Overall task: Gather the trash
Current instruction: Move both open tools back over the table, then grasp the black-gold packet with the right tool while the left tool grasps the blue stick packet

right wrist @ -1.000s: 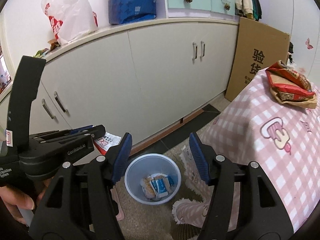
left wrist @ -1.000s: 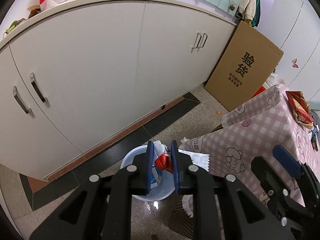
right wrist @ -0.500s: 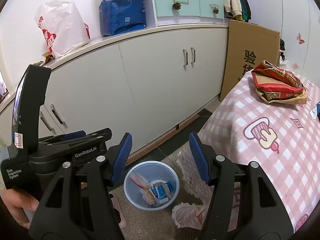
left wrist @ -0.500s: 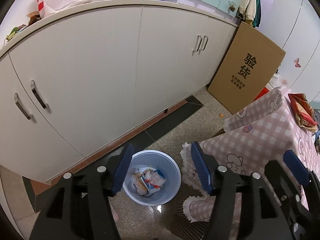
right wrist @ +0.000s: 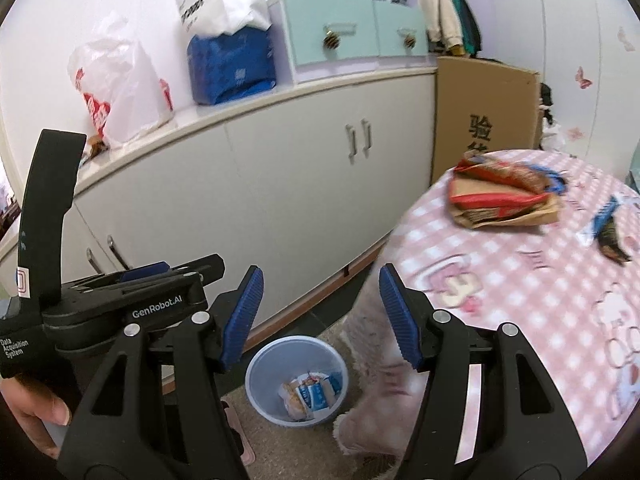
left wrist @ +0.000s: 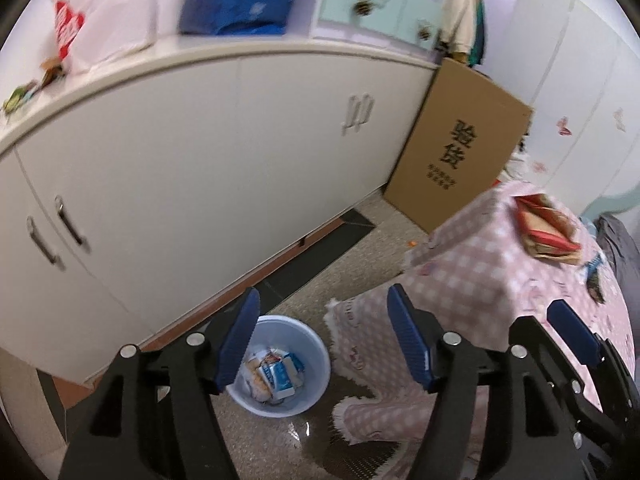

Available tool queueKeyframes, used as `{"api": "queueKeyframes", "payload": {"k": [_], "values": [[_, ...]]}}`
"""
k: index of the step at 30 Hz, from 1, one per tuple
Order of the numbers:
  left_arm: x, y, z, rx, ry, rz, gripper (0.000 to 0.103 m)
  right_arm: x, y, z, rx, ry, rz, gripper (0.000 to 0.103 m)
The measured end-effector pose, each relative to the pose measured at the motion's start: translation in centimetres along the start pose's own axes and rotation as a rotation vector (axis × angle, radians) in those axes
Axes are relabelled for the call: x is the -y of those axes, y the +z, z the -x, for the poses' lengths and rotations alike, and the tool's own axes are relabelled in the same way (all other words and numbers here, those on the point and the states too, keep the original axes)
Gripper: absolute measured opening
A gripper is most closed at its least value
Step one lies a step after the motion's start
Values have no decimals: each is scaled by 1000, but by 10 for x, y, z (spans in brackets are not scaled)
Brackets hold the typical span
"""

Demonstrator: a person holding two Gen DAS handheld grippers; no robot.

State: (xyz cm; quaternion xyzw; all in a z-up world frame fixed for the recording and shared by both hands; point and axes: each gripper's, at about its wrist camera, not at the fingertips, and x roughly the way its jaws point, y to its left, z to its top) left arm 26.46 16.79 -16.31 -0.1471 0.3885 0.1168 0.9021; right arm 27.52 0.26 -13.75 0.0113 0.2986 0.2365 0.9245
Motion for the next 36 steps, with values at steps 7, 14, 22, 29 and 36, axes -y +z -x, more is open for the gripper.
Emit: {"api": "queueKeyframes", "payload": {"k": [7,14,22,29,36], "values": [[79,0,20,33,-70,-138,69,64,8,43,41,-76,-72,62],[180,-6,24,25,-167,-267,77,152,13,73,26,-193,-176,66],[267,-17,2,25,-175,-409,80,244,12,74,-36,-277,-279,68],[301,-17,-29,2,-121,-487,80,288,21,41,-111,-272,-315,68],[324,-19,-45,35,-54,-585,81,295,28,2,-216,-232,-257,67]]}}
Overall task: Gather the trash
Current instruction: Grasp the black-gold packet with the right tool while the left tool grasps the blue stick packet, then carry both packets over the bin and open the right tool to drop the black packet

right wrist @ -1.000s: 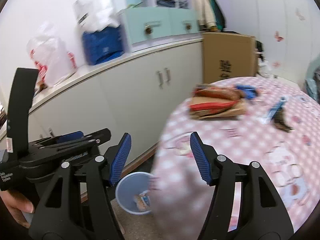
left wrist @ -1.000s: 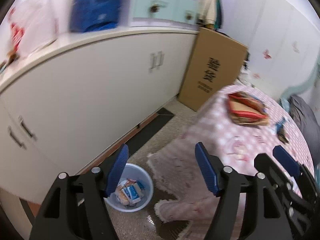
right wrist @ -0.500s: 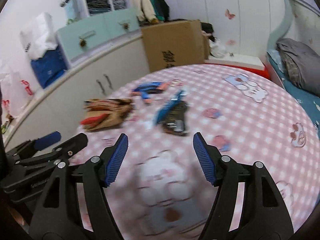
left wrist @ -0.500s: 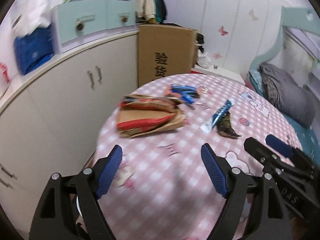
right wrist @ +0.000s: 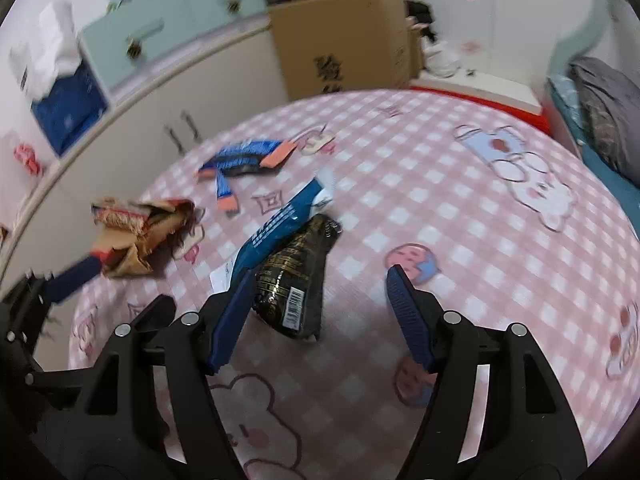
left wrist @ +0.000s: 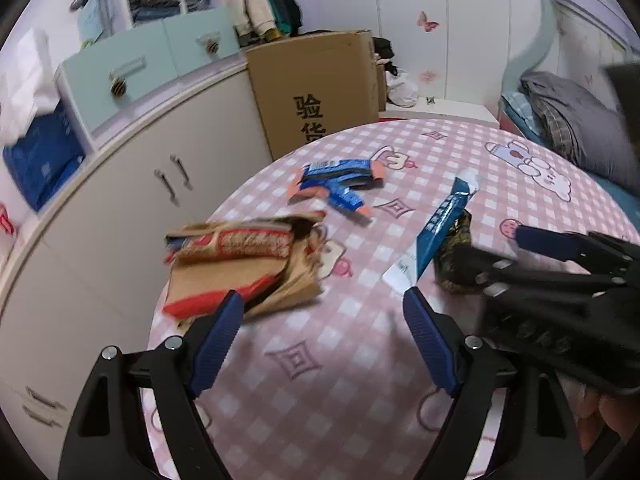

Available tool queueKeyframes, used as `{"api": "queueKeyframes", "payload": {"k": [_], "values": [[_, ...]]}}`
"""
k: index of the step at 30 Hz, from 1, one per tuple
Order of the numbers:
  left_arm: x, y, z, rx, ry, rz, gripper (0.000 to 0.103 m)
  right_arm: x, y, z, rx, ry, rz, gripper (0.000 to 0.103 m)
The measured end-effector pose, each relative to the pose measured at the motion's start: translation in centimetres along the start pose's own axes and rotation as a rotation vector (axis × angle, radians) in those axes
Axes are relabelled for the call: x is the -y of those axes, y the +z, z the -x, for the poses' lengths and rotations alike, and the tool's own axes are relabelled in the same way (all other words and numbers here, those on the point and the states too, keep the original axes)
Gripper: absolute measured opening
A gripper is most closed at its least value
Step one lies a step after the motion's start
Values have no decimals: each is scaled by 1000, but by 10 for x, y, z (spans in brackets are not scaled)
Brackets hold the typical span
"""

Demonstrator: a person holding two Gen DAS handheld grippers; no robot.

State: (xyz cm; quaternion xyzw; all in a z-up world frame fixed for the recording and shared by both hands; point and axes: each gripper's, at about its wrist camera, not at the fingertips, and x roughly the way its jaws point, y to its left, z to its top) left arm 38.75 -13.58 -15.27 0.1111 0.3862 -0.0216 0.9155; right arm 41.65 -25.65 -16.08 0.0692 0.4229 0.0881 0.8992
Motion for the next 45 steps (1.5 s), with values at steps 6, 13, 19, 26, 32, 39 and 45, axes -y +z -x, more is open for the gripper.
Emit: {"api": "queueKeyframes", "payload": {"k": [6,13,19,26,32,39,45], "values": [[17,7,-9,-1,-15,-65,81,13,-1,3,-23,69,41,31],[40,13,-9,-5,-71,-146,81,28,-9,21,-17,52,62,18],[62,17,-21,-18,-106,-227,81,52,-18,33,-5,26,28,18],[73,23,-26,-8,-155,-258,81,63,-23,36,10,64,-16,19],[67,27,-32,-46,-297,-205,55,65,-23,34,14,67,-46,33],[81,16,-20,-28,-292,-240,10,61,-22,31,9,30,-38,44],[66,10,-15,-49,-298,-178,9,45,-24,29,3,24,15,26]]}}
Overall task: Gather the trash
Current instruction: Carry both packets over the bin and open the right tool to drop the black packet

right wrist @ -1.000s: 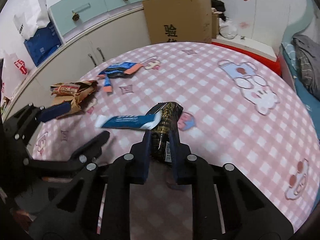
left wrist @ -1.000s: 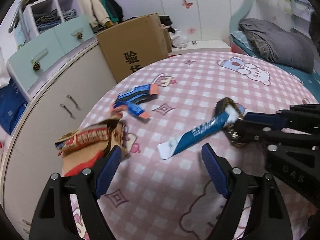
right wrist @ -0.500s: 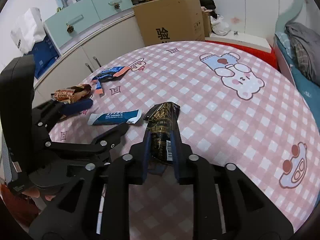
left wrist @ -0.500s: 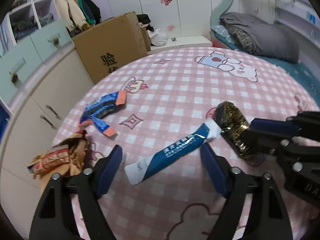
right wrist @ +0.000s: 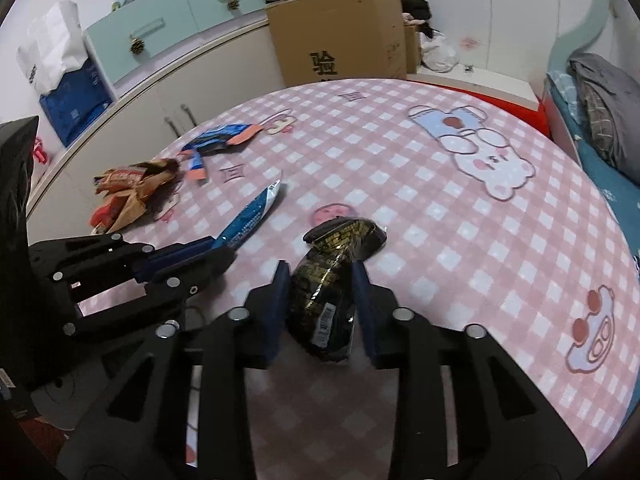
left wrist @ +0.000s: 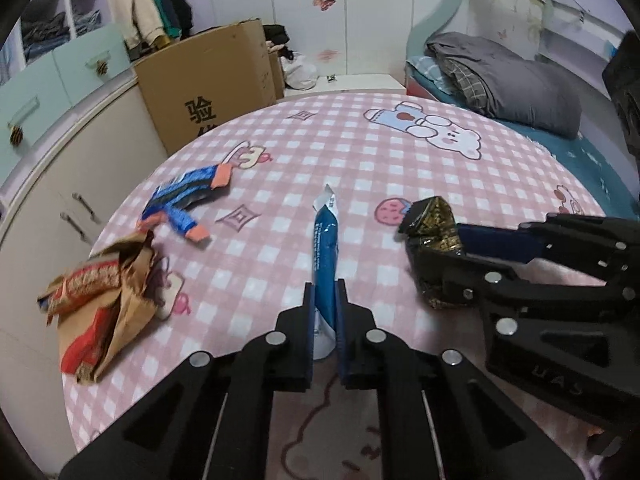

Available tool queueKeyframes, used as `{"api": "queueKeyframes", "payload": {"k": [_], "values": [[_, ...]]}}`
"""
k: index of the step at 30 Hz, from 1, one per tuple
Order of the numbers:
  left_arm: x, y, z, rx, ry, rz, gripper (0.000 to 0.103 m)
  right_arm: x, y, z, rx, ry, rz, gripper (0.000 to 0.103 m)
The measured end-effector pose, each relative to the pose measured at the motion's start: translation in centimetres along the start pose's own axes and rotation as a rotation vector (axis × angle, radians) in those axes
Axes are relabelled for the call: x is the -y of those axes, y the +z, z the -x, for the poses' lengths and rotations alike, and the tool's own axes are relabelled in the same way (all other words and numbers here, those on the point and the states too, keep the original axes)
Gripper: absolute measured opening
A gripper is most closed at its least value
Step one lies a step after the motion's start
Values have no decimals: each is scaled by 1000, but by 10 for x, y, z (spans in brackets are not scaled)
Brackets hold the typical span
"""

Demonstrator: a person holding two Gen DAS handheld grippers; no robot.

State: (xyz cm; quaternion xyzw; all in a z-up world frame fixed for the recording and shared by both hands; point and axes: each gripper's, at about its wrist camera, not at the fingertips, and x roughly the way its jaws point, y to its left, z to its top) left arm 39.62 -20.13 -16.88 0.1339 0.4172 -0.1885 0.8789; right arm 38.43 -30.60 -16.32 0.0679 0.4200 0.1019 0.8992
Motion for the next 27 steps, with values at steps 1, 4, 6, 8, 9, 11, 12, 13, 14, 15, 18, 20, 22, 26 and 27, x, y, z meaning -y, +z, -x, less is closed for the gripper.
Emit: {"api": "queueKeyframes", "payload": {"k": [1,4,6,8,9,11,12,13,14,15,18,20,22,26,27], "values": [[-4,-2,2,0,-1,11,9,-4,-1,2,10,-6,12,23],[-13,-11,13,13,-3,49,8,-14,-4,7,29,12,18,17],[-21,-18,24,26,-6,77,8,-23,-8,11,36,18,32,16],[-28,-25,35,40,-11,99,8,-31,-11,15,49,26,37,16],[-31,-29,41,45,-15,107,8,-36,-12,19,55,35,39,15],[-38,-37,53,56,-15,126,8,-46,-14,24,62,51,40,15],[-43,-43,61,66,-10,143,8,-54,-15,28,68,63,45,15],[-47,-47,66,71,-10,152,8,-62,-17,32,74,72,52,15],[-52,-52,73,77,-9,166,8,-69,-18,35,79,81,58,15],[-60,-59,82,87,-4,186,8,-76,-19,38,82,89,65,15],[-79,-76,103,115,14,227,8,-109,-24,48,99,128,95,15],[-94,-92,122,143,23,265,8,-129,-26,52,106,150,112,15],[-107,-106,138,167,39,299,8,-156,-30,56,116,187,134,15],[-143,-138,160,187,65,388,8,-207,-38,59,128,246,184,16],[-153,-148,165,189,75,416,8,-216,-40,59,129,257,194,16]]}}
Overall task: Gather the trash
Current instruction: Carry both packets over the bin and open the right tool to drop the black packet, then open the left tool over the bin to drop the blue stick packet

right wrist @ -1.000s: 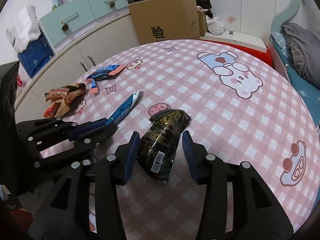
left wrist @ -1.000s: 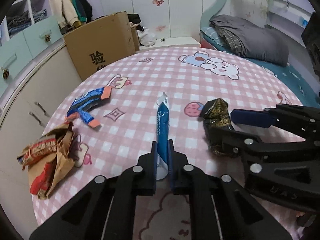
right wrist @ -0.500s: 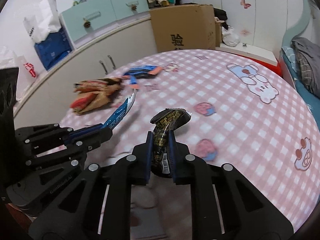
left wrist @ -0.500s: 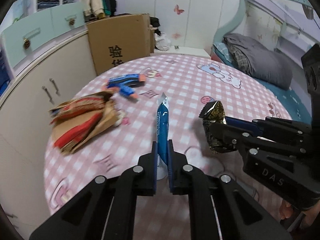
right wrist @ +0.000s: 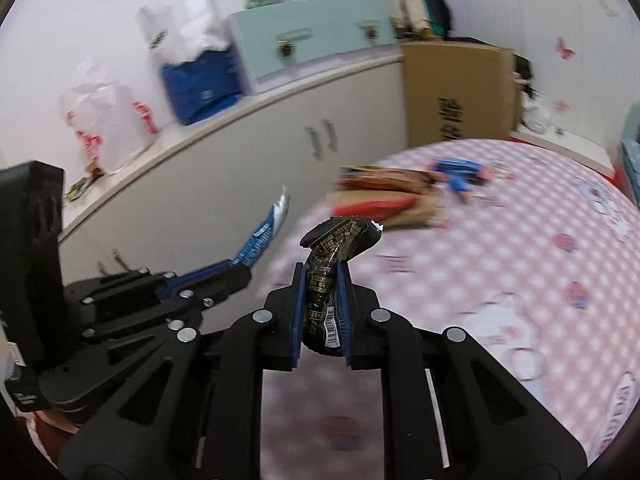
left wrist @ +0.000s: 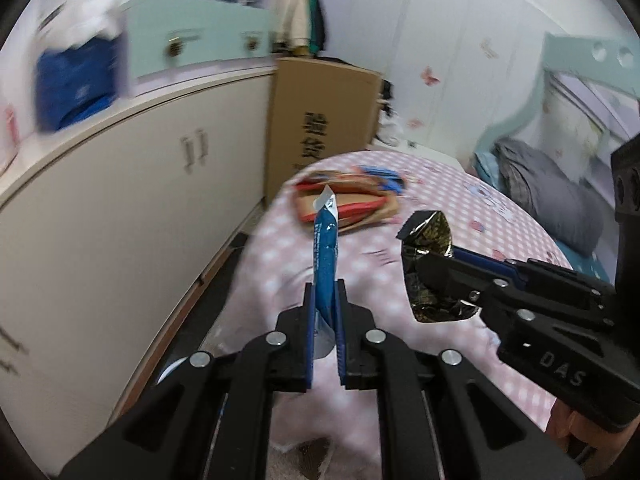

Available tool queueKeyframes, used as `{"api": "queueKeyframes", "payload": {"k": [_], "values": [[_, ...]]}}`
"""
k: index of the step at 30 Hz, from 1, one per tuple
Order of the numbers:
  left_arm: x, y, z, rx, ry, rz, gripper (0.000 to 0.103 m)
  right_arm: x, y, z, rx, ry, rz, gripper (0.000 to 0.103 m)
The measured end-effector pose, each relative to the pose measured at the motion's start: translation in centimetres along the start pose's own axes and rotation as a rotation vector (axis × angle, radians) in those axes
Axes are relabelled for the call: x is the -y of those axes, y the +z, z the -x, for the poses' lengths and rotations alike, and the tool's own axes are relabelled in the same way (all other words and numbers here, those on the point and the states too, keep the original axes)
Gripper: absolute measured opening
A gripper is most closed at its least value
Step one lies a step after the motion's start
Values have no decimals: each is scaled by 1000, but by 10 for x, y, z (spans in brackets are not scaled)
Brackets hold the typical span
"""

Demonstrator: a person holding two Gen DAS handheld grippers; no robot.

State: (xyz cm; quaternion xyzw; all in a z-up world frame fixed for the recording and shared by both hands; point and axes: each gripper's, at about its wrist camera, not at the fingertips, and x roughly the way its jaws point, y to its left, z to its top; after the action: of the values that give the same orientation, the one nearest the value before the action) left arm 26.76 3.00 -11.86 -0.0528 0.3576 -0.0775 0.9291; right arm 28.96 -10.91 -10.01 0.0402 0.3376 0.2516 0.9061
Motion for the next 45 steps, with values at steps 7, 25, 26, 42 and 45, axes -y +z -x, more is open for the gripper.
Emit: {"api": "queueKeyframes", "payload": {"k": [7,25,26,42,45], "values": [[-83,-25,15,-16,99,141,8,-78,-8,-40,-36,68,87,16],[-201,-76,-1,-105,279,314,8,-141,-36,-143,-133,116,94,50],[-202,-78,-1,-108,278,315,8,-141,-37,-144,-136,114,93,50],[-186,-80,-5,-128,257,292,9,-129,-38,-129,-106,91,84,55],[-185,-79,-7,-133,256,290,9,-127,-38,-126,-93,82,87,55]]}}
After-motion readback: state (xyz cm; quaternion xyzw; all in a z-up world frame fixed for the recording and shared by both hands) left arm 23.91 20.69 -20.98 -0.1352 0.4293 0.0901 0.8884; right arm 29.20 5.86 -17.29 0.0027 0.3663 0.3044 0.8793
